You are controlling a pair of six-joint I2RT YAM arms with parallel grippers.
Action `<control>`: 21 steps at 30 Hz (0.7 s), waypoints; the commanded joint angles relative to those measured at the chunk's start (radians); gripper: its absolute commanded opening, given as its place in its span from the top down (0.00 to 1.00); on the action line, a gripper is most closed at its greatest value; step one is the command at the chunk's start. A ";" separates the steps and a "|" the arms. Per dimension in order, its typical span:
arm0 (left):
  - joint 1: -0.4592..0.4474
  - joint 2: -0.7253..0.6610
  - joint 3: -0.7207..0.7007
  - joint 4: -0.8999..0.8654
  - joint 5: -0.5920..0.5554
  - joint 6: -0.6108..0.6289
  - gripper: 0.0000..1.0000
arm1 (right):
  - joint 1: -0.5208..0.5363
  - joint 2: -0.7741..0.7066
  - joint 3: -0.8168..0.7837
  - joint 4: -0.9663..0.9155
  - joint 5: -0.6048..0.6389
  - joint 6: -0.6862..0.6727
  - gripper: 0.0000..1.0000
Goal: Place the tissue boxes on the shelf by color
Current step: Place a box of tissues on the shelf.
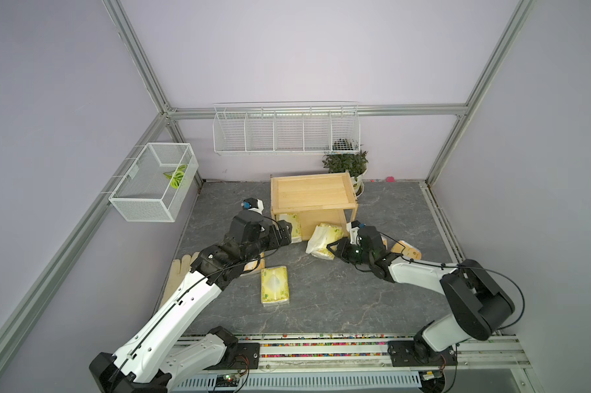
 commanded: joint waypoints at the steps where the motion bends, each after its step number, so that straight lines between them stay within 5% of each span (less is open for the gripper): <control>1: 0.005 -0.019 -0.014 -0.020 -0.016 0.020 0.00 | -0.025 0.057 0.024 0.147 -0.008 0.025 0.72; 9: 0.005 -0.025 -0.019 -0.023 -0.013 0.014 0.00 | -0.038 0.197 0.067 0.335 -0.027 0.112 0.71; 21: 0.005 -0.030 -0.027 -0.022 -0.008 0.012 0.00 | -0.038 0.267 0.149 0.313 -0.021 0.111 0.69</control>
